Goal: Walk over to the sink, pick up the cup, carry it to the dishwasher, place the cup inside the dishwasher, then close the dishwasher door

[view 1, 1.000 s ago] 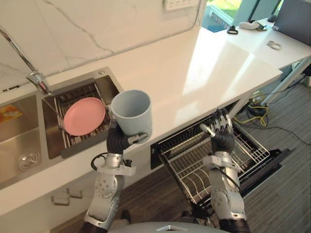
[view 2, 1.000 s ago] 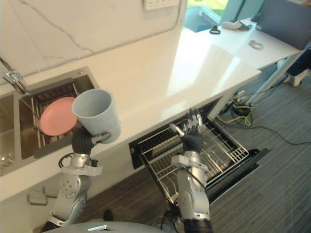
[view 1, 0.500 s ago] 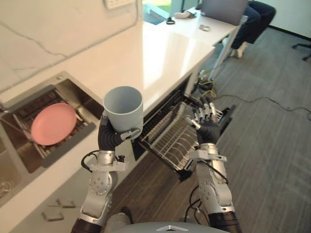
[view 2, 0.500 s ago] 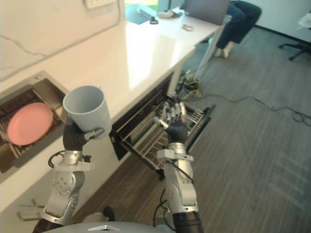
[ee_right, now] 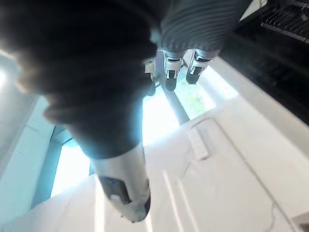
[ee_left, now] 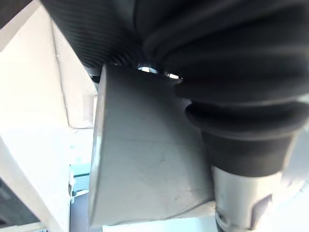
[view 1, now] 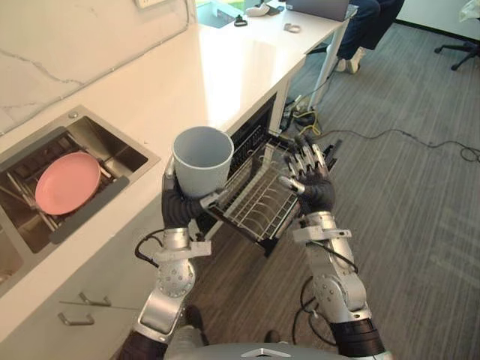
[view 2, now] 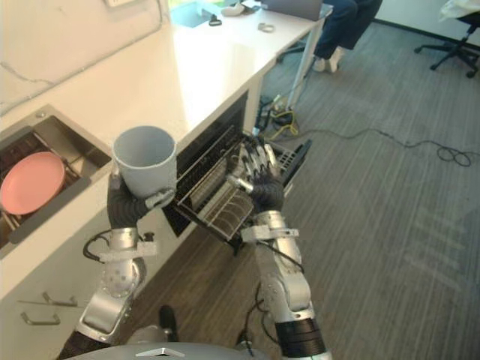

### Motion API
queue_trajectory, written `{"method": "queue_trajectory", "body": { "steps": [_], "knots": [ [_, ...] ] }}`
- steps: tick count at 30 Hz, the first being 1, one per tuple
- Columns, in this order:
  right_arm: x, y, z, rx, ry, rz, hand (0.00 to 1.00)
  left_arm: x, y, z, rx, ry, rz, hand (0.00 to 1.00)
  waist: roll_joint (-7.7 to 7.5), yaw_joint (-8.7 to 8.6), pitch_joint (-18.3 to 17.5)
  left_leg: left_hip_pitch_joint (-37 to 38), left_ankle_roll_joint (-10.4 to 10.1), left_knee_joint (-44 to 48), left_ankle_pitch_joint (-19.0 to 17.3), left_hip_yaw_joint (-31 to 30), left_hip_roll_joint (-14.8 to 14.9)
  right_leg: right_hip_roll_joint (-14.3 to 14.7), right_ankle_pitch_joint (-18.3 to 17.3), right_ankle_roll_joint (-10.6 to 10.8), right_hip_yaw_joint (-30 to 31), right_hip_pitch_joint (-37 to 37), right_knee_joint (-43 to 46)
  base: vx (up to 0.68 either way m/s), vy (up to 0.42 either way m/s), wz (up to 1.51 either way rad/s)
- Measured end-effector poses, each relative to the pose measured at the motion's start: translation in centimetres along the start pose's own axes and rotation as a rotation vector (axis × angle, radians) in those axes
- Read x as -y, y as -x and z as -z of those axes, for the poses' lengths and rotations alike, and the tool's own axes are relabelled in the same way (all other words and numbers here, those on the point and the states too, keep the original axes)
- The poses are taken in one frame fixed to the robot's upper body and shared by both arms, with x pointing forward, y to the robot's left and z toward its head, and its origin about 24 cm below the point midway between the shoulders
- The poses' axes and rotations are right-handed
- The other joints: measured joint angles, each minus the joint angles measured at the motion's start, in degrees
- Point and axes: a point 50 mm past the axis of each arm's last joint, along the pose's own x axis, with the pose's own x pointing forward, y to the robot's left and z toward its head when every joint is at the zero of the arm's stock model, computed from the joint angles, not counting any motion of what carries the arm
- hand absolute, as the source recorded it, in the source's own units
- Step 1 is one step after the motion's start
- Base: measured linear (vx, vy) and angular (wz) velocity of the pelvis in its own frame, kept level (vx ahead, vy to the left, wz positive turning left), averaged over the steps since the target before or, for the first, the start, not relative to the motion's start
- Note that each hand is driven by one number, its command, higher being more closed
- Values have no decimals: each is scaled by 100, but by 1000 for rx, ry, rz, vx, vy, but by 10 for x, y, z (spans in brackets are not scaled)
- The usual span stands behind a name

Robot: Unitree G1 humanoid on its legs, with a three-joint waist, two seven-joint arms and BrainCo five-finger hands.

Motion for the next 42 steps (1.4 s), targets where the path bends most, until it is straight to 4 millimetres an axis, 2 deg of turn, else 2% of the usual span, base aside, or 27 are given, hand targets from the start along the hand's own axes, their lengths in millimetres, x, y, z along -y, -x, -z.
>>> {"method": "queue_trajectory", "body": {
  "steps": [4,7,10,13,19,30,42],
  "knots": [
    [-14,-3,5,-20,-67,-64,0,6,-10,2,27,-115,-37,100,-21,-5,-51,64,22,-113,32,-18,-72,-46,5,29,-14,20,-1,16,7,1],
    [-27,-3,12,-37,-135,-107,0,7,-10,12,6,-225,-67,100,-33,-23,-87,108,45,-197,55,-17,-140,-93,0,66,-16,24,-35,-4,36,1],
    [-38,-2,18,-63,-165,-144,0,4,-6,19,-2,-321,-127,100,-112,-7,-134,108,50,-199,58,-19,-159,-113,1,78,-15,20,-38,0,0,0],
    [-47,0,23,-86,-182,-174,0,3,-5,20,25,-391,-165,100,-198,7,-187,107,59,-199,65,-26,-171,-126,5,84,-19,20,-38,0,0,0],
    [-60,3,30,-125,-208,-218,0,7,-6,21,72,-458,-188,100,-215,11,-205,102,95,-202,91,-52,-214,-172,23,115,-18,15,-39,-5,4,0],
    [-64,5,35,-150,-215,-231,0,16,-3,16,143,-497,-145,100,-239,17,-428,76,122,-316,184,-55,-234,-184,59,120,-7,-76,-39,0,0,0],
    [-68,6,38,-173,-232,-190,0,26,2,15,157,-490,-95,100,-247,38,-442,84,118,-413,285,-127,-246,-199,78,116,-93,-77,-40,-6,3,1]
  ]
}}
